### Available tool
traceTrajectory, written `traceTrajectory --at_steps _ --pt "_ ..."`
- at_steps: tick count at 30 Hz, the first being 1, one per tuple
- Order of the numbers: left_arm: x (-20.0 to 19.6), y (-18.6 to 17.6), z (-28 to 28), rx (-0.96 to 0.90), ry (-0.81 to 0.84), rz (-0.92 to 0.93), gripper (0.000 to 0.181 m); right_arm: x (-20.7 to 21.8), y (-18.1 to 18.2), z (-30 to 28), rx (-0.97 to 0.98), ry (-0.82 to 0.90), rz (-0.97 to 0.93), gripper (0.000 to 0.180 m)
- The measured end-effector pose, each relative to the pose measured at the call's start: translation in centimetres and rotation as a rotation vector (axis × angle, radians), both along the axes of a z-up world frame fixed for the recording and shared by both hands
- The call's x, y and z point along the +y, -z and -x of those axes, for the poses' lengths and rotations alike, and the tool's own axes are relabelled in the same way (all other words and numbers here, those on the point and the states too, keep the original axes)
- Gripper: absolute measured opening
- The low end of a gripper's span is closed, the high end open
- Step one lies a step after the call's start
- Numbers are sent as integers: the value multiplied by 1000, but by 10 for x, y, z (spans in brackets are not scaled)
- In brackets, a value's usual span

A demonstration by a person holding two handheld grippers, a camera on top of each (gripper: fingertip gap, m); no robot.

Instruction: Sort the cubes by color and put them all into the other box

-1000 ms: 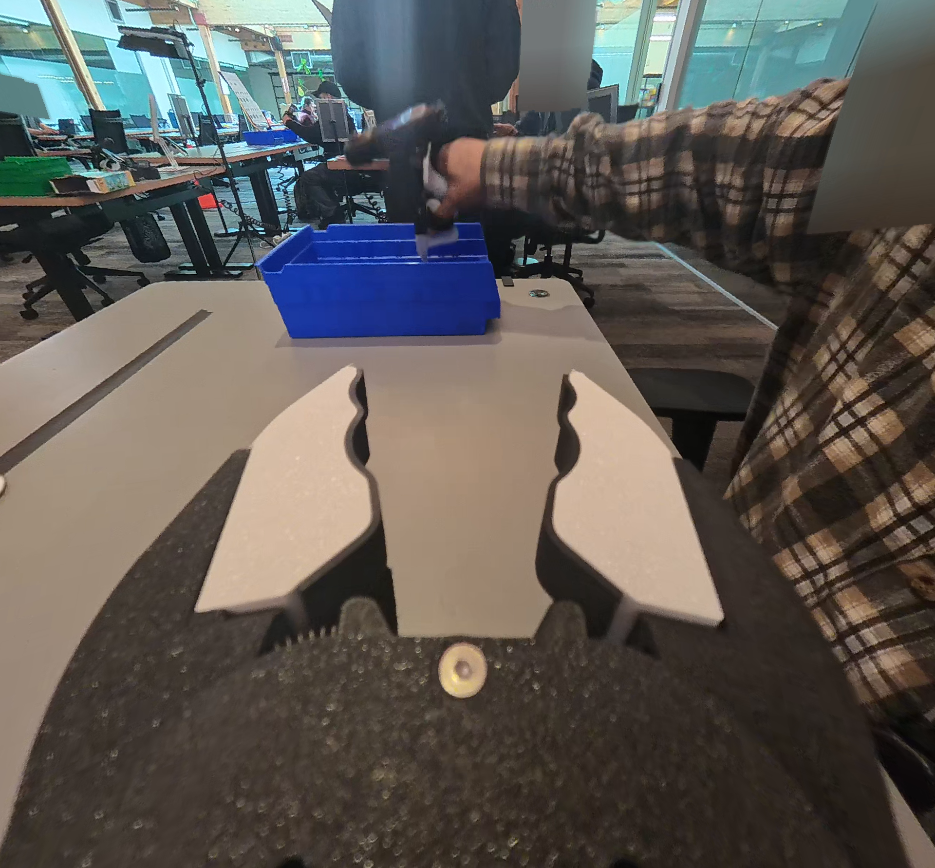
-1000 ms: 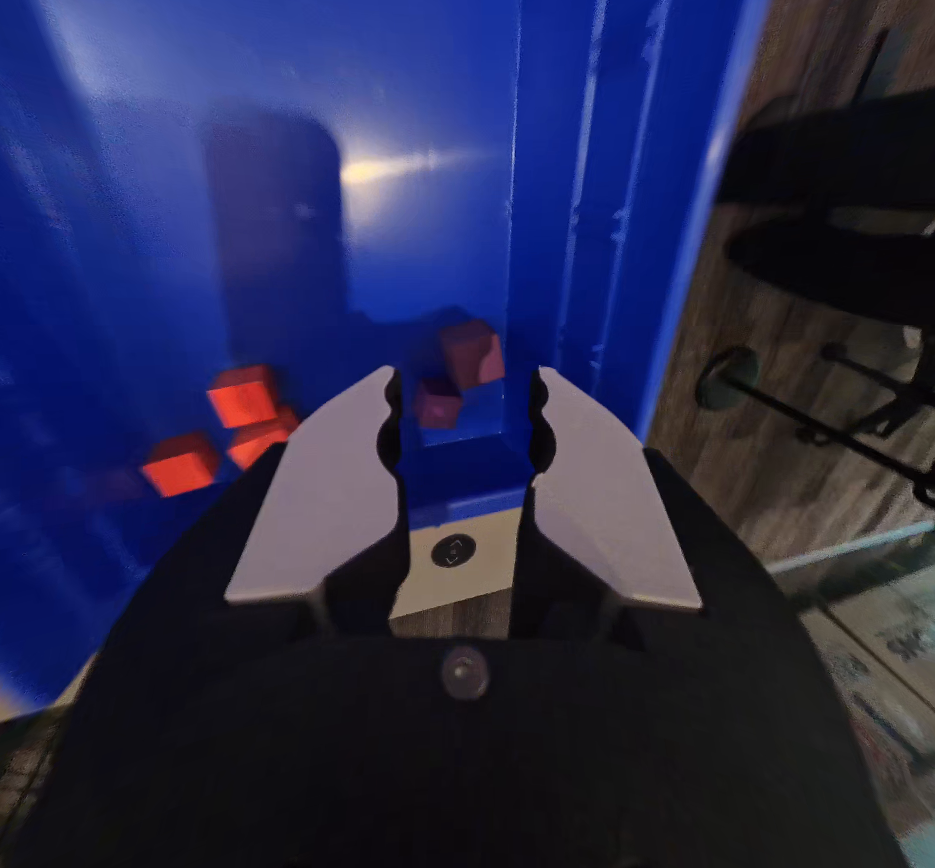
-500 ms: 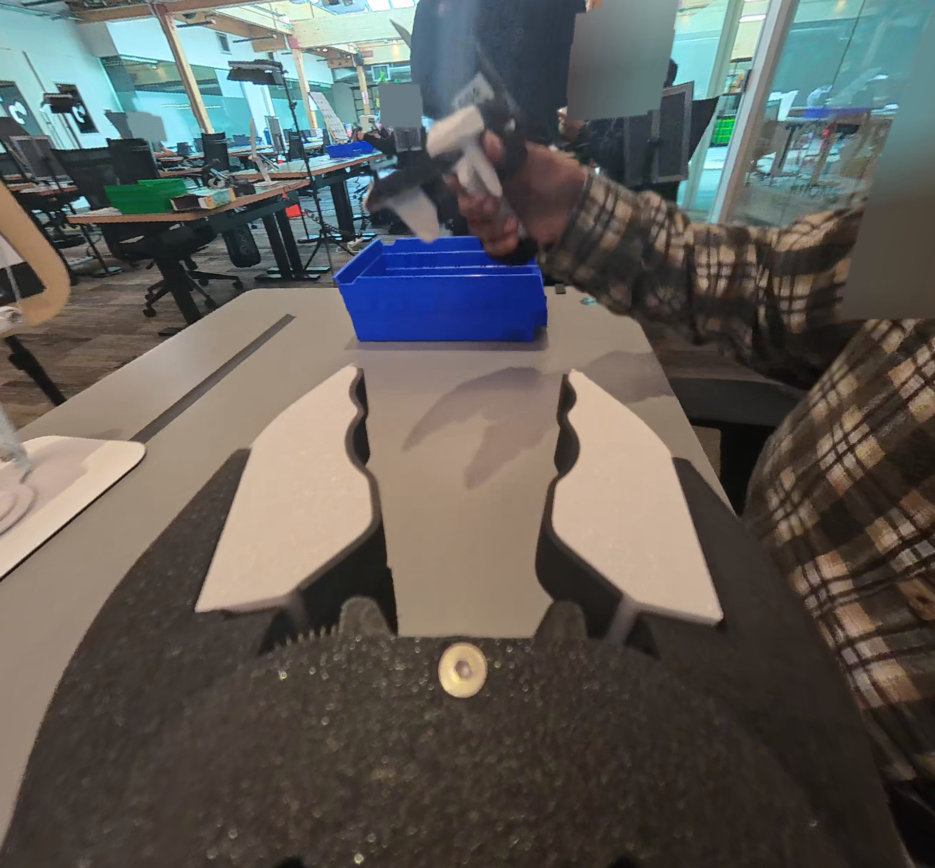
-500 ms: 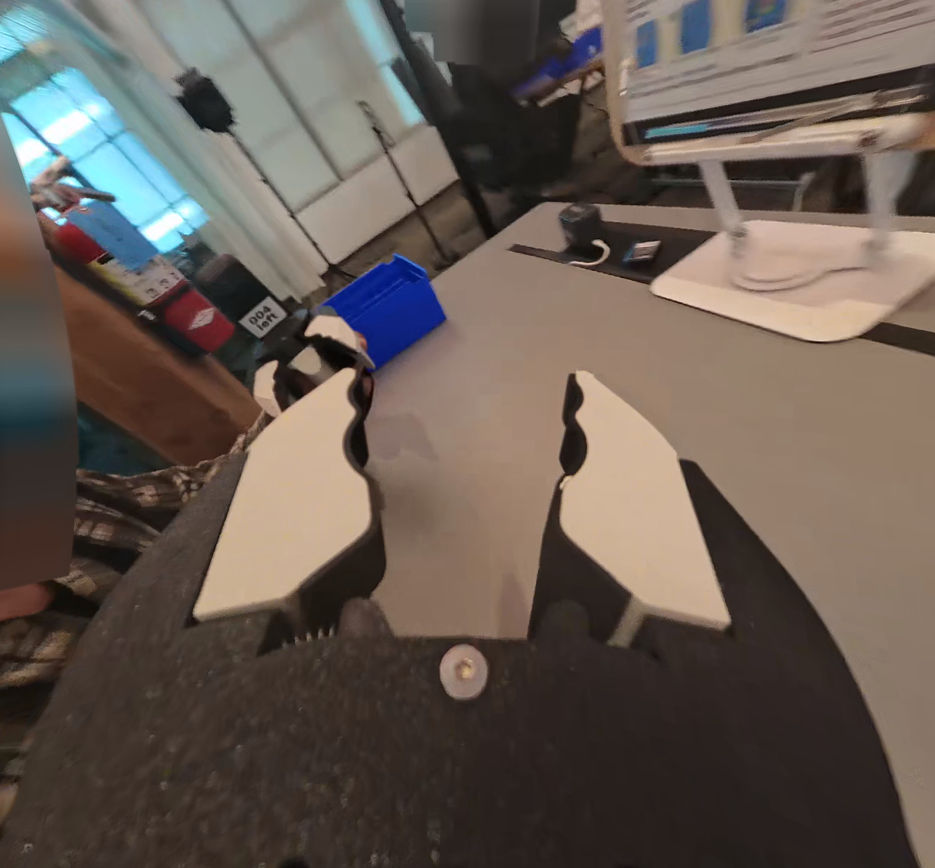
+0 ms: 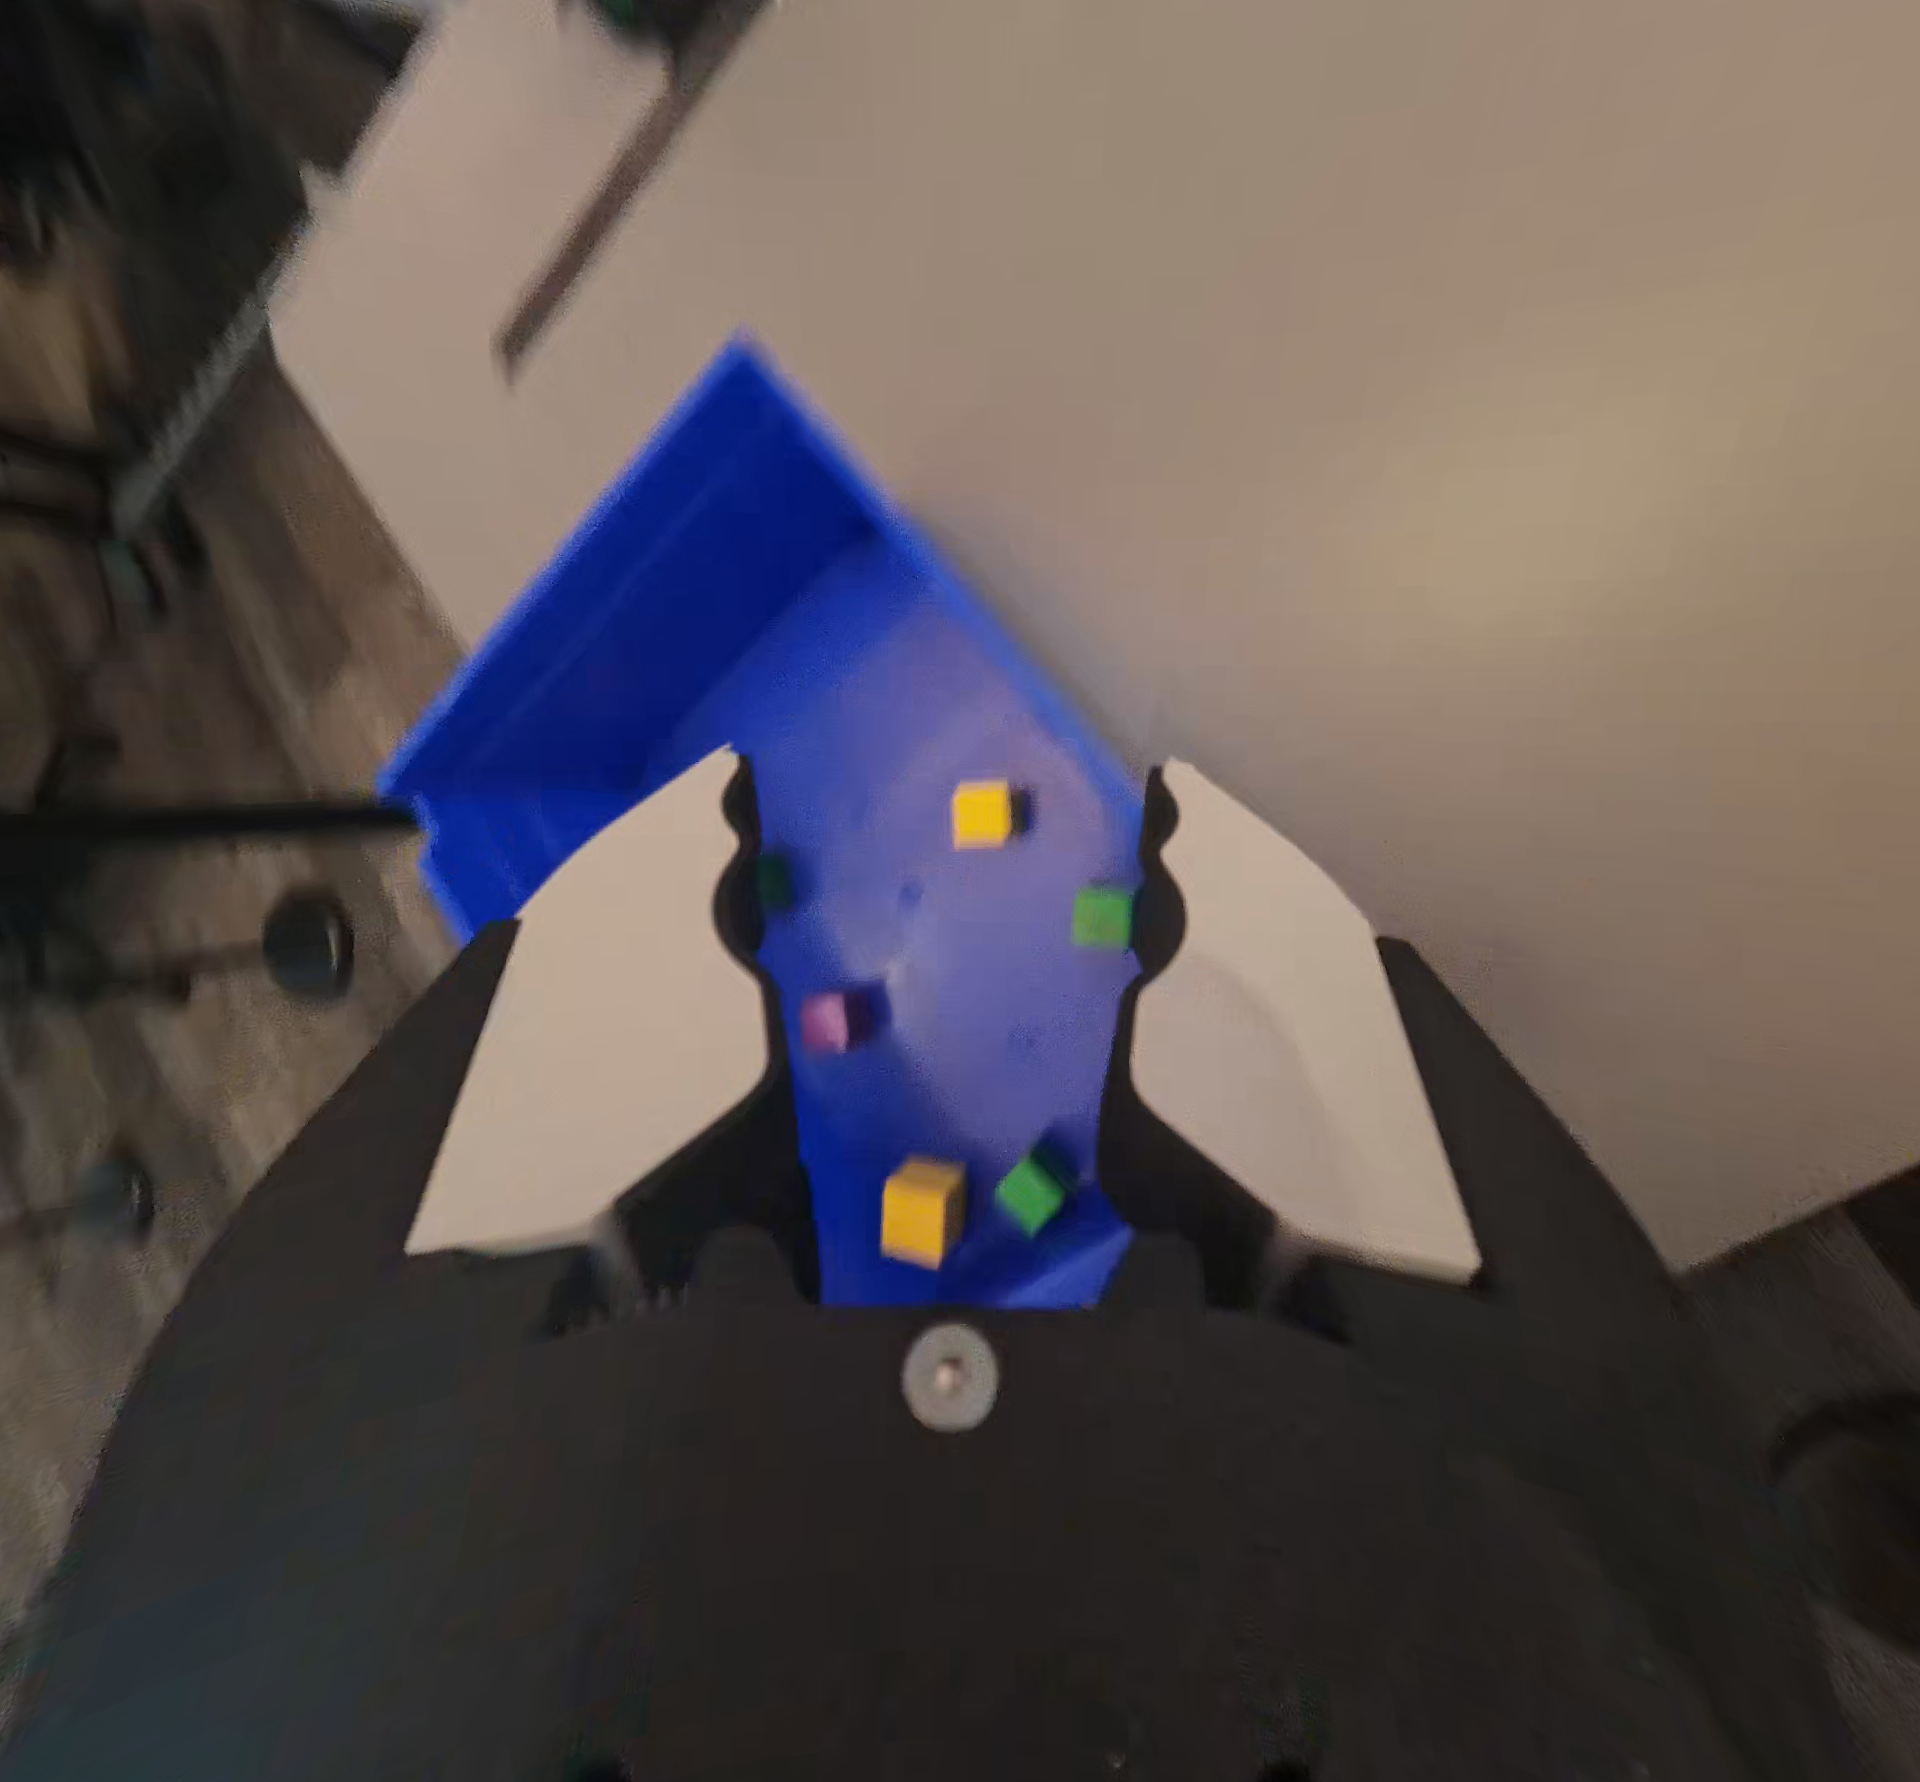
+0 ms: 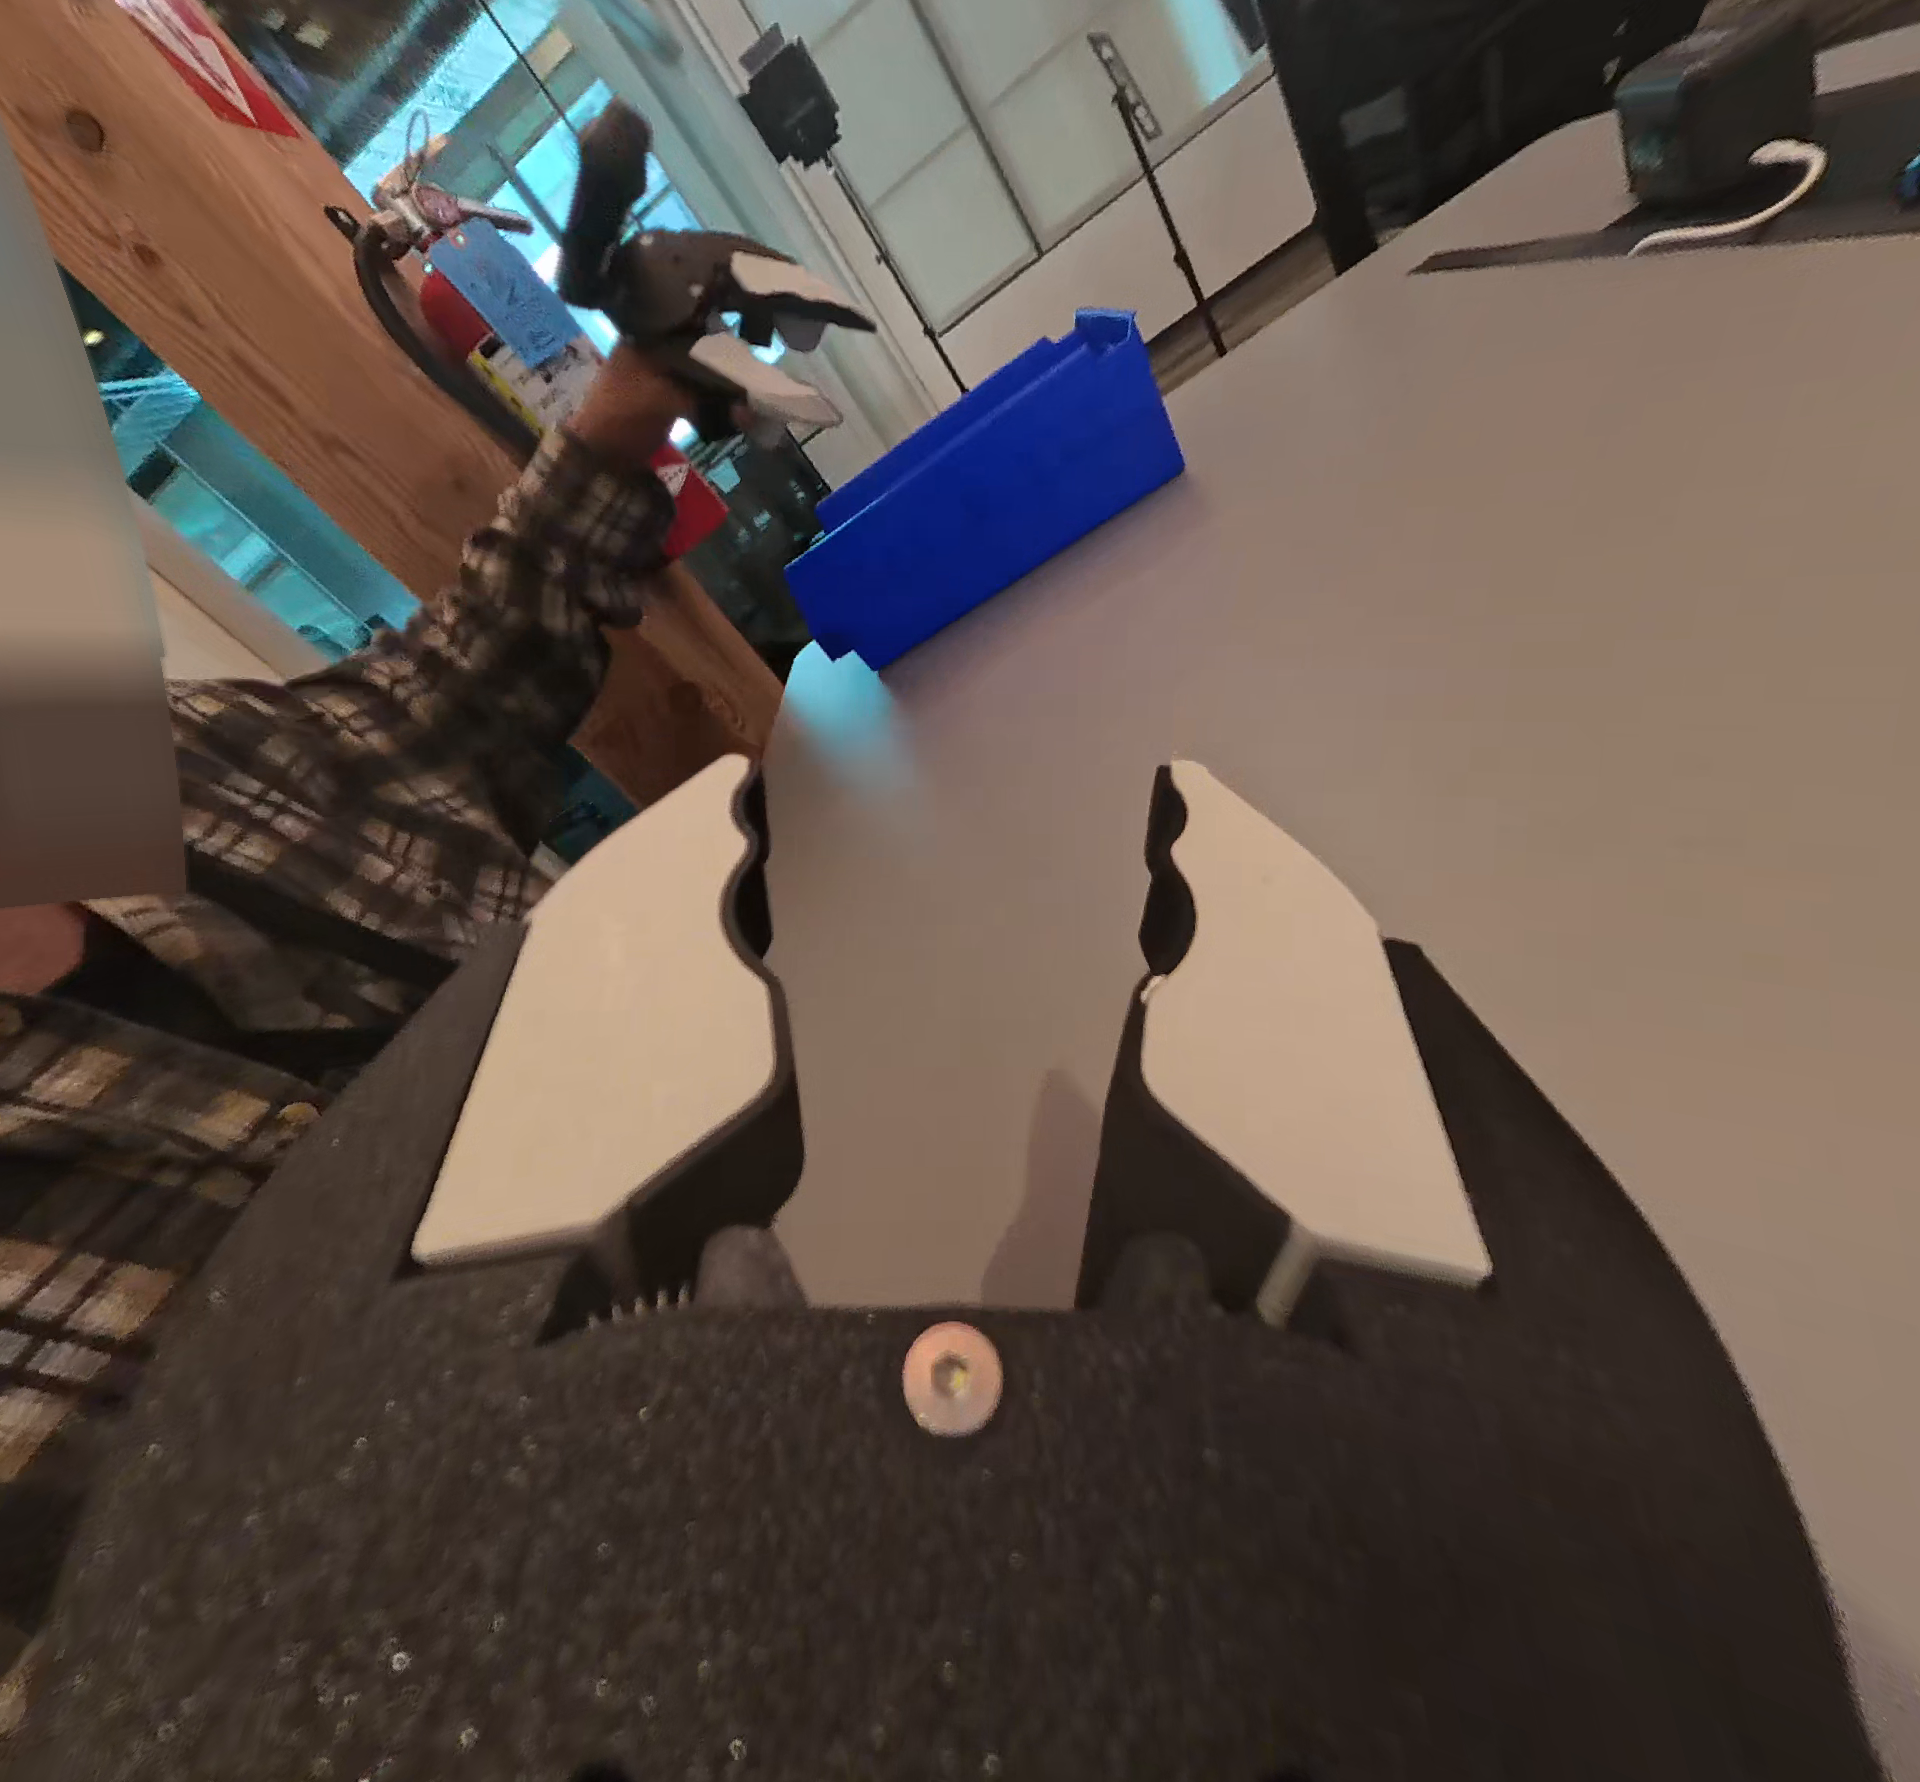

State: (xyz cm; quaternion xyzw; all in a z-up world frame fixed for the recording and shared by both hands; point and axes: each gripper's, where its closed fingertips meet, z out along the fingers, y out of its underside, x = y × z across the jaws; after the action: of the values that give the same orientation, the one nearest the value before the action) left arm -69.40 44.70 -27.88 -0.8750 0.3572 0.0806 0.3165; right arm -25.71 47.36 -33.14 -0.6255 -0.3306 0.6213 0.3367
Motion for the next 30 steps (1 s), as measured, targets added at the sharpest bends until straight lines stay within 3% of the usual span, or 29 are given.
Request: traceTrajectory --at_steps 6,14,23,24,25,27,30 --pt "1 49 97 83 -272 331 58 -11 7 11 -16 -61 1 69" --pt "-12 118 150 324 -384 672 56 -14 9 12 -6 -79 14 69" --pt "-12 149 163 408 -383 796 54 -17 11 13 -15 -99 16 68" --pt "-16 153 164 416 -382 827 46 -17 10 13 -14 -96 15 68" --pt "-21 155 165 422 -377 867 24 -17 10 13 -10 -95 12 67" --pt "-26 155 170 454 -356 896 23 -16 10 12 -15 -96 15 65" --pt "-9 140 162 381 -341 766 23 -16 11 11 -14 -95 21 65"
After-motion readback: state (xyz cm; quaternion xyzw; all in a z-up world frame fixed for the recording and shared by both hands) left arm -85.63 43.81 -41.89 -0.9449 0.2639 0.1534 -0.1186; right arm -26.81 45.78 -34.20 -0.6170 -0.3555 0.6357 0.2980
